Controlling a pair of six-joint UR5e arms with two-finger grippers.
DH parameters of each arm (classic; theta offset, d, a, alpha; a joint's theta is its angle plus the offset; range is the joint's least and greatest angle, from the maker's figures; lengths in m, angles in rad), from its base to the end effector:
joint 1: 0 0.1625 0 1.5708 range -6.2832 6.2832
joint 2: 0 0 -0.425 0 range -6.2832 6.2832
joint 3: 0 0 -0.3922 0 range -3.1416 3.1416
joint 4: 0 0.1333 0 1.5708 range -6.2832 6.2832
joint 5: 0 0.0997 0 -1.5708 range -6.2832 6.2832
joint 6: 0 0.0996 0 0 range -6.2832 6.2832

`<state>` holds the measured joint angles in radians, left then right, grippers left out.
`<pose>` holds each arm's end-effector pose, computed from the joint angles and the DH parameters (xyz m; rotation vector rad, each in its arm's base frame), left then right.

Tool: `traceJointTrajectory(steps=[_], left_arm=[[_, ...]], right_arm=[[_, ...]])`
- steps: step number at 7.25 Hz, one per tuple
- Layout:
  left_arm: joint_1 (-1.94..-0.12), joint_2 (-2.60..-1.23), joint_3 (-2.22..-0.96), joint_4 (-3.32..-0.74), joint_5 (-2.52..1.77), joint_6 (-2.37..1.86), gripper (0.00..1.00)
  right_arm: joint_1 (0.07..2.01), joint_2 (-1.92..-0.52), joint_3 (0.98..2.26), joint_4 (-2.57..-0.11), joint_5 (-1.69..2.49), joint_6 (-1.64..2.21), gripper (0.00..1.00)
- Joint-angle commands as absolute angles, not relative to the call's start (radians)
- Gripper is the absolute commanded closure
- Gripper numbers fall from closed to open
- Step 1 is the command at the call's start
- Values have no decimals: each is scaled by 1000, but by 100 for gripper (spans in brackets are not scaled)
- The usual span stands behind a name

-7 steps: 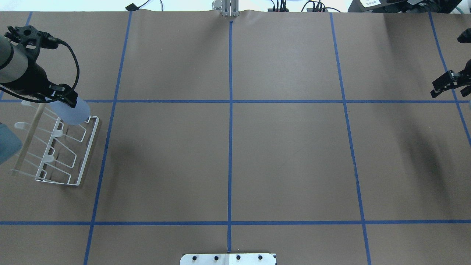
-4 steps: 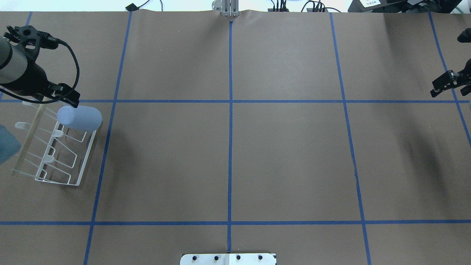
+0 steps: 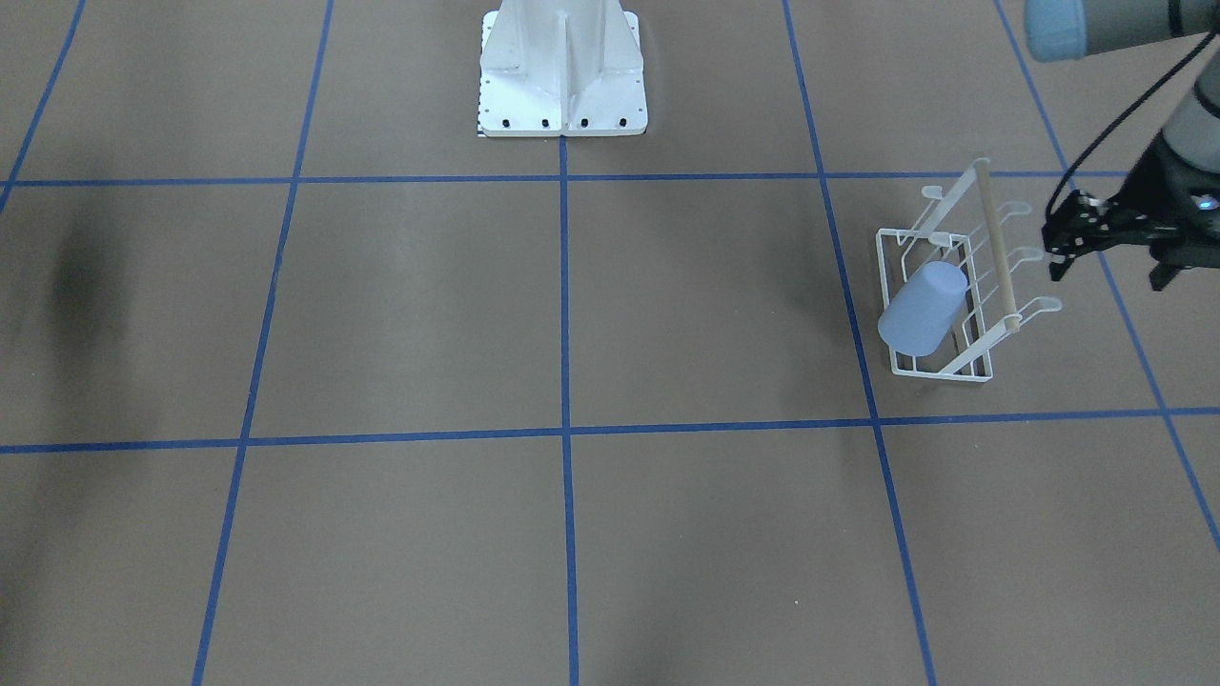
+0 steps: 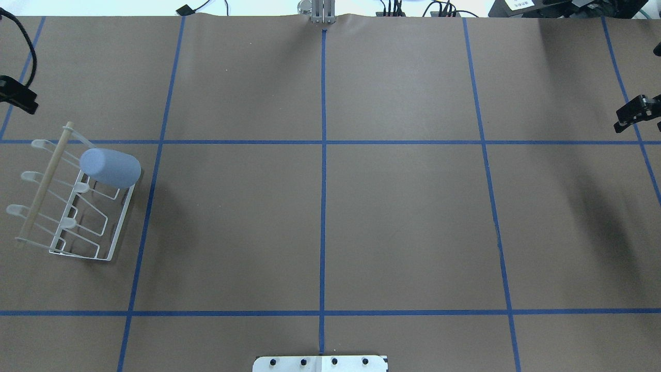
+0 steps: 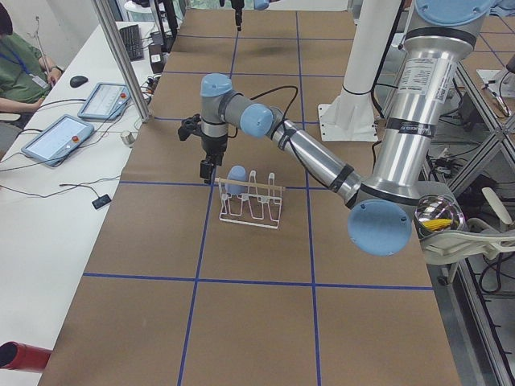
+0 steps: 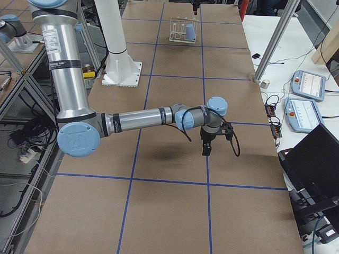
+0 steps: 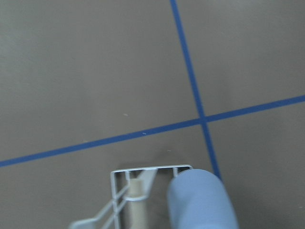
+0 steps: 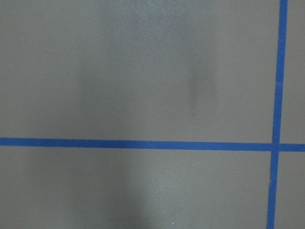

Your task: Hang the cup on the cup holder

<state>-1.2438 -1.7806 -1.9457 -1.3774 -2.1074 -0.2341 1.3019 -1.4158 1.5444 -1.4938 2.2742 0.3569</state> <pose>0.0955 -0.5382 0.4028 0.2205 0.6154 0.1945 -0.0844 -0.5656 0.5861 -0.0283 -0.7273 0.0118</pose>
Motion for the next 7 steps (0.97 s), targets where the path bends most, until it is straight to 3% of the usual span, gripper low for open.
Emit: traceJointTrajectory(steps=[1,3,5,7], left_arm=[[-1455,-1775,-1744,-1368,-2196,5,1],[-1508,-1775,-1613,-1379,-2255,15,1],[-1532,-1731,-1598,-1437,-2256,11,1],[-1537,-1587,-1586,-1704,-2257,17,1]], right_arm=[[1348,-1428,1525,-1502,2284,351,0],[1411,-1451,1535,-1506,2319,345,0],[1457,-1508,1567,-1506,2339,336,0],[1489,-1575,1618,-1508,2368,307,0]])
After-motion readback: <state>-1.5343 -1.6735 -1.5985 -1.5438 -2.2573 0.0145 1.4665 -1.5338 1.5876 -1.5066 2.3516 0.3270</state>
